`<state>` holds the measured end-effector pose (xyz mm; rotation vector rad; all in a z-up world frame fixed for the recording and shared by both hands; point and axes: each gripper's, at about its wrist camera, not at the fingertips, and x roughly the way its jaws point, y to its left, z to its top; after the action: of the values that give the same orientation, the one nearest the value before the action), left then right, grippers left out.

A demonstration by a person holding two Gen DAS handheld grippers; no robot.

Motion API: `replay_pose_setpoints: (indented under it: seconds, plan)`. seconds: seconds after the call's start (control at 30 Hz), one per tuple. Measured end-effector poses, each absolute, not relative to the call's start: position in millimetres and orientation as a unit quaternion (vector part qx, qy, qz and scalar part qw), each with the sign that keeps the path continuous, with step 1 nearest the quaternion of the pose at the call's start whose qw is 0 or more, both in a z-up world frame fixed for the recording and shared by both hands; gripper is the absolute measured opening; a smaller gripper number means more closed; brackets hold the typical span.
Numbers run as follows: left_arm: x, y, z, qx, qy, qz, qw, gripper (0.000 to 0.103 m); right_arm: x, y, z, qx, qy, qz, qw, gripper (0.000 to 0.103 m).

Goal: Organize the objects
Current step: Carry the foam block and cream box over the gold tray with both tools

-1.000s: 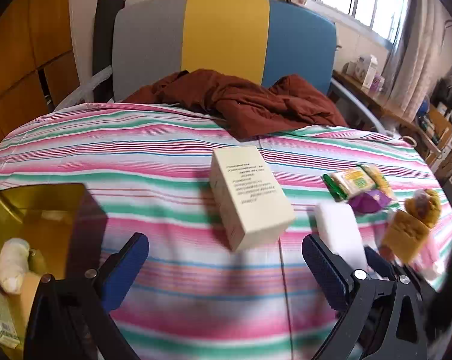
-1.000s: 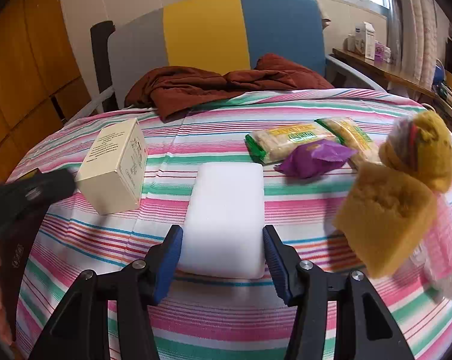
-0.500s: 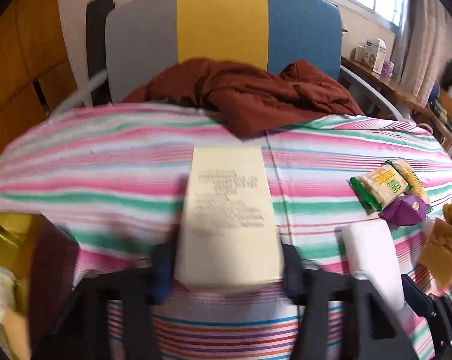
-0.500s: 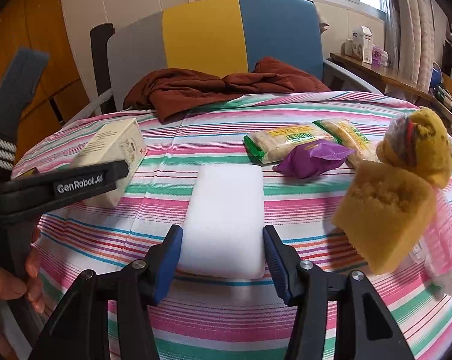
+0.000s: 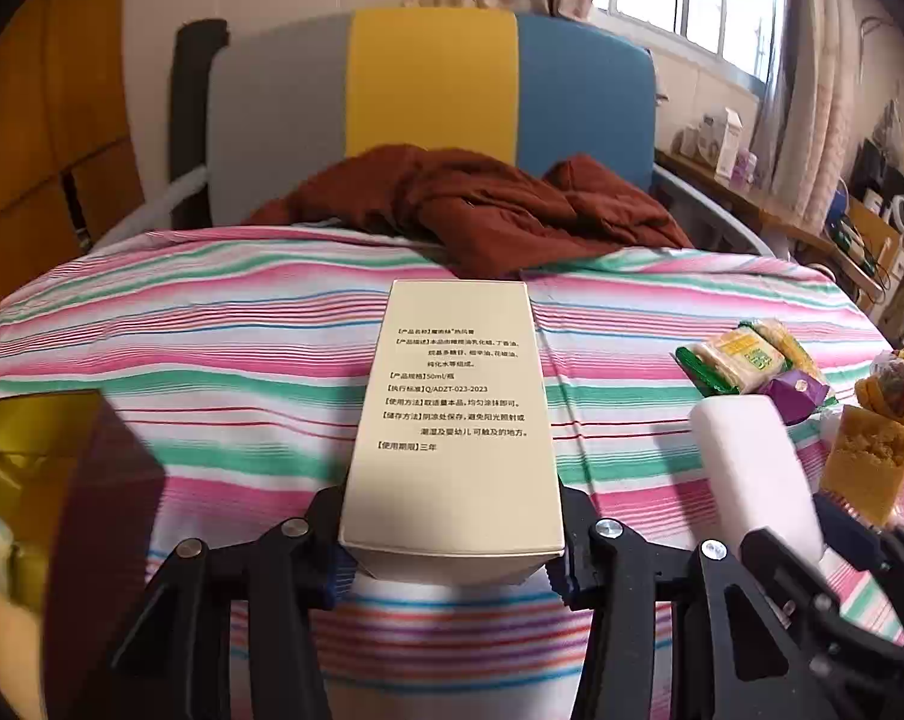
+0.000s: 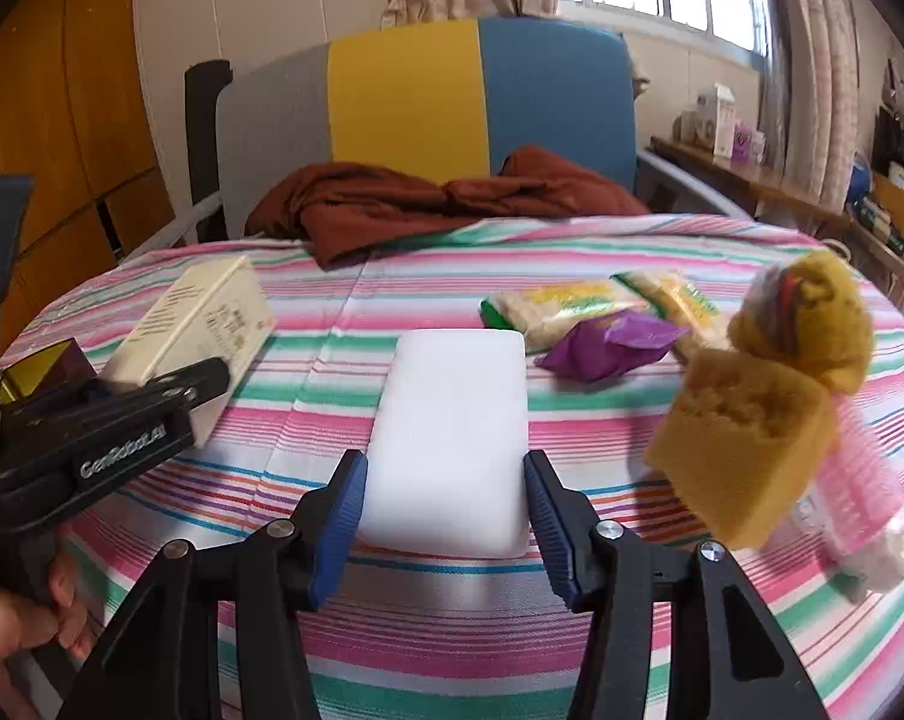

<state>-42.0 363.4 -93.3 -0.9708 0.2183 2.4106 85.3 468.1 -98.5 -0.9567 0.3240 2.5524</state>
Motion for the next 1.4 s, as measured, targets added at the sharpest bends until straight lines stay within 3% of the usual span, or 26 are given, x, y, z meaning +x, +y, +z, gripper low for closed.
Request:
replay_pose_setpoints:
  seconds: [0.57,1.07,1.4]
  plan:
    - [25,320,-73,-0.274,0.106,0.911,0.29,0.05,123,432,-96,-0.32,0.137,0.915,0.203,0.053]
    - [58,243,-34,-0.295,0.021,0.89,0.348,0.05,146,387,-75,-0.324,0.16,0.918,0.164,0.053]
    - [23,150,-17,-0.318,-0.042,0.906,0.278,0.05,130,319,-28,-0.298,0.132,0.943,0.071,0.053]
